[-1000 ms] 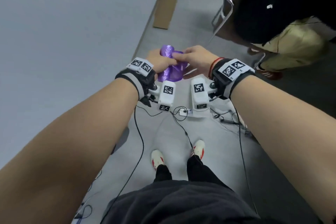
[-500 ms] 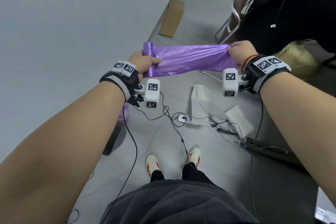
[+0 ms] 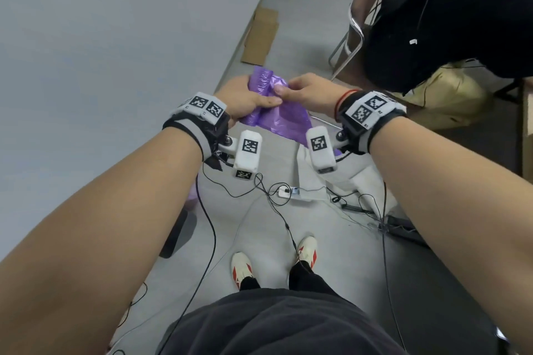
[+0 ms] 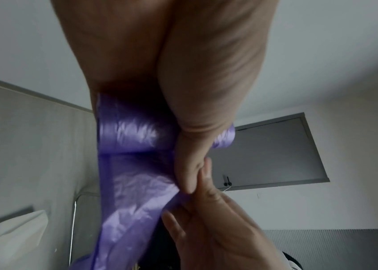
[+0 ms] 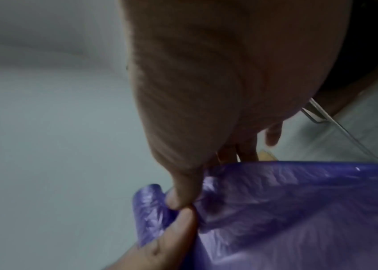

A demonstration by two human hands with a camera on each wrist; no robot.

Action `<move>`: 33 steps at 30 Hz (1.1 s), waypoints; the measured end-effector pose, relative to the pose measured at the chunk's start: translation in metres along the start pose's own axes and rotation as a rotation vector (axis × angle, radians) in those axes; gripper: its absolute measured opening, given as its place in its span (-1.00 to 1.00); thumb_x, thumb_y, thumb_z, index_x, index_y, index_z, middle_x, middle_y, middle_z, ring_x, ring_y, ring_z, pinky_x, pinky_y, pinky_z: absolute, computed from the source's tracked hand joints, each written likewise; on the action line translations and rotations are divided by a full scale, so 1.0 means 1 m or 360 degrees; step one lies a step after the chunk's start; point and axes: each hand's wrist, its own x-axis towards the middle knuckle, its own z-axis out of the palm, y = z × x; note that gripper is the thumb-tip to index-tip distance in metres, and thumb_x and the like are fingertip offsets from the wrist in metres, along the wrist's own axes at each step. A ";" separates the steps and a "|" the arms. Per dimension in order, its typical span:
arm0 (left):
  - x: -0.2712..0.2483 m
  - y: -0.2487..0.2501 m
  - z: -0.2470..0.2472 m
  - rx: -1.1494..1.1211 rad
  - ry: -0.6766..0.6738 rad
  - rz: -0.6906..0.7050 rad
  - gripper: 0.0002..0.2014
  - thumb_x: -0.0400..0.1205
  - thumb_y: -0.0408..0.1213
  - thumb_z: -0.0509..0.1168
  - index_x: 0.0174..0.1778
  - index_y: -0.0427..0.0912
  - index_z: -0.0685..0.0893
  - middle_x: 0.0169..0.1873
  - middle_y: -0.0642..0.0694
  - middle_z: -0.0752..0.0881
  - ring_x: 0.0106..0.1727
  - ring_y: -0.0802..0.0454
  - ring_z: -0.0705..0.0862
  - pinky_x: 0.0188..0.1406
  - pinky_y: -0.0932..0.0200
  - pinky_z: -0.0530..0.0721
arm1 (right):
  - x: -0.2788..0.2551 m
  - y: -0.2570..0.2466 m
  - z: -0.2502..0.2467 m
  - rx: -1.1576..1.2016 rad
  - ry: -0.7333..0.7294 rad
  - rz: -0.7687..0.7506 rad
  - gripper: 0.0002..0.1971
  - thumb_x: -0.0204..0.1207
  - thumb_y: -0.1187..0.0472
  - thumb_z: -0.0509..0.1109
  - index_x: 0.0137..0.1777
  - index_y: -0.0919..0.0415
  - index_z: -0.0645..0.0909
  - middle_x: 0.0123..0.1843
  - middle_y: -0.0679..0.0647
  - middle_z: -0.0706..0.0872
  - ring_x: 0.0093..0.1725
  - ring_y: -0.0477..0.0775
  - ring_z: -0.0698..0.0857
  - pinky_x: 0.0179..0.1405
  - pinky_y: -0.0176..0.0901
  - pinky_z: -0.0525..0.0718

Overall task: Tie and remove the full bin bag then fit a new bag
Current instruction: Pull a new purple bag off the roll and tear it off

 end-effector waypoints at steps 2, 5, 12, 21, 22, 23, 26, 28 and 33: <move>0.002 -0.003 -0.005 -0.0026 0.0129 -0.0026 -0.56 0.43 -0.39 0.57 0.25 -0.26 0.73 0.11 -0.23 0.82 0.14 -0.16 0.81 0.16 -0.09 0.78 | 0.000 0.005 -0.006 -0.0131 0.0112 -0.0055 -0.59 0.70 -0.06 0.25 -0.34 0.13 0.56 -0.39 -0.02 0.59 -0.40 -0.10 0.49 -0.41 -0.41 0.46; 0.007 -0.012 -0.017 -0.0044 0.0355 -0.0071 -0.59 0.41 -0.39 0.55 0.20 -0.26 0.74 0.09 -0.24 0.82 0.14 -0.20 0.80 0.17 -0.13 0.77 | -0.002 0.019 -0.016 -0.0228 0.0225 -0.0032 -0.61 0.71 0.01 0.24 -0.34 0.17 0.44 -0.41 0.06 0.43 -0.43 -0.02 0.36 -0.37 -0.11 0.34; 0.010 -0.019 -0.034 0.0029 0.0626 -0.0113 -0.86 0.48 -0.38 0.51 -0.10 -0.11 0.75 0.00 -0.18 0.83 0.02 -0.14 0.82 0.17 -0.15 0.78 | -0.007 0.053 -0.030 -0.0409 0.0356 0.0177 -0.59 0.68 -0.02 0.27 -0.32 0.24 0.53 -0.37 0.15 0.52 -0.28 0.14 0.47 -0.23 -0.12 0.39; 0.006 -0.011 -0.028 0.0026 0.0538 0.0025 -0.69 0.38 0.03 0.58 -0.12 -0.07 0.75 0.03 -0.18 0.84 0.07 -0.16 0.82 0.22 -0.17 0.75 | -0.005 0.042 -0.026 -0.0234 0.0199 0.0107 -0.71 0.58 0.00 0.43 0.03 0.27 0.69 -0.12 0.12 0.74 -0.16 0.04 0.65 -0.06 -0.11 0.61; 0.005 -0.009 -0.025 0.0030 0.0492 0.0036 -0.60 0.31 0.09 0.59 -0.09 -0.10 0.77 0.02 -0.17 0.85 0.07 -0.15 0.82 0.23 -0.17 0.74 | -0.004 0.039 -0.022 -0.0163 0.0136 0.0092 -0.66 0.55 -0.03 0.46 0.10 0.25 0.70 -0.09 0.10 0.77 -0.17 0.00 0.67 0.01 -0.13 0.64; 0.005 -0.007 -0.022 0.0035 0.0443 0.0043 -0.51 0.26 0.13 0.60 -0.04 -0.13 0.78 0.03 -0.17 0.85 0.07 -0.14 0.83 0.23 -0.17 0.74 | -0.003 0.034 -0.017 -0.0107 0.0073 0.0083 -0.63 0.53 -0.08 0.47 0.13 0.20 0.69 -0.09 0.08 0.78 -0.21 -0.04 0.69 0.02 -0.16 0.65; 0.002 -0.001 -0.011 0.0032 0.0278 0.0085 -0.47 0.34 0.07 0.57 0.10 -0.22 0.78 0.04 -0.18 0.85 0.07 -0.12 0.83 0.23 -0.16 0.75 | 0.000 0.021 -0.003 -0.0095 -0.0062 0.0000 -0.65 0.54 -0.19 0.40 0.06 0.07 0.73 -0.13 0.08 0.81 -0.24 -0.04 0.73 -0.04 -0.20 0.67; 0.001 0.002 -0.008 0.0063 0.0235 0.0101 -0.47 0.36 0.07 0.56 0.12 -0.22 0.78 0.04 -0.18 0.85 0.08 -0.13 0.83 0.22 -0.14 0.76 | 0.002 0.016 0.001 -0.0127 0.0005 -0.0069 -0.69 0.61 -0.13 0.35 -0.05 0.09 0.74 -0.17 0.08 0.77 -0.23 -0.01 0.69 -0.07 -0.16 0.62; 0.007 -0.001 -0.020 -0.0032 0.0436 -0.0007 -0.69 0.47 -0.12 0.55 0.06 -0.16 0.75 0.04 -0.18 0.83 0.06 -0.18 0.83 0.03 -0.07 0.81 | 0.002 0.026 -0.011 -0.0277 0.0297 0.0008 -0.60 0.71 0.04 0.24 -0.39 0.10 0.42 -0.40 0.00 0.51 -0.24 0.11 0.50 -0.24 -0.14 0.38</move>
